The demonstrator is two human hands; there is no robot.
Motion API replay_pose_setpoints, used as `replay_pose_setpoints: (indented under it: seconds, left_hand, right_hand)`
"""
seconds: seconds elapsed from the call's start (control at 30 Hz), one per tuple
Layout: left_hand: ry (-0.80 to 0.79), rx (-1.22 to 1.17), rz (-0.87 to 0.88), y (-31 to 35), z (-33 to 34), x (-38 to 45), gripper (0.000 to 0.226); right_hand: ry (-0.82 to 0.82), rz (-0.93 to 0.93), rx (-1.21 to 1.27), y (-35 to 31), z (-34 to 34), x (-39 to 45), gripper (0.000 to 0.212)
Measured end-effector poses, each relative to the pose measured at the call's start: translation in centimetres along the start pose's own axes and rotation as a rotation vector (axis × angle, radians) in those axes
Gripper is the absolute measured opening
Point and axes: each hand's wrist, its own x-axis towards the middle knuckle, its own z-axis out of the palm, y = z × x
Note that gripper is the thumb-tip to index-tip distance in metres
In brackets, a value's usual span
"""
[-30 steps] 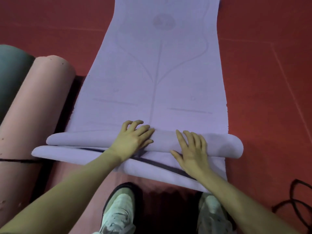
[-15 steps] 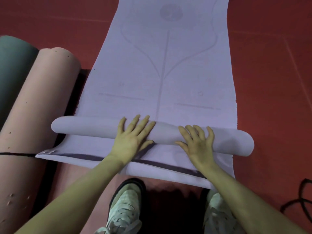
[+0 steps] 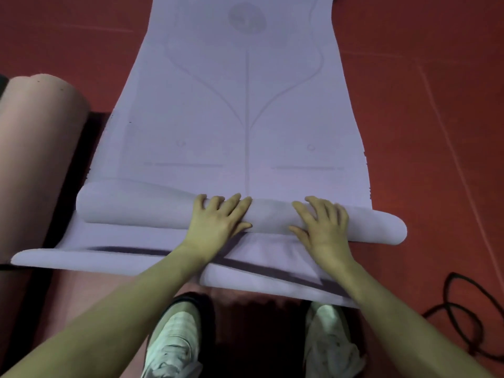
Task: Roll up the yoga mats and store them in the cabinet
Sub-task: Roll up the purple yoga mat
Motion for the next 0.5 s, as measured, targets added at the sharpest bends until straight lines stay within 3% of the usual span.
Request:
replay_pose_setpoints:
  seconds: [0.13,0.37,0.5]
  left_hand:
    - [-0.082,-0.059,-0.044,0.9,0.3,-3.0,0.05]
    - [-0.125,-0.161,-0.025,0.8,-1.2,-6.2,0.042]
    - [-0.155,-0.133,-0.137,0.0,-1.2,-8.3,0.042]
  right_hand:
    - [-0.143,0.039,0.027,-2.0,0.6,-1.7,0.047]
    - [-0.207,0.154,0.209,-2.3,0.6,-4.7,0.041]
    - [-0.212,0.17,0.281,-2.0,0.9,-5.4,0.04]
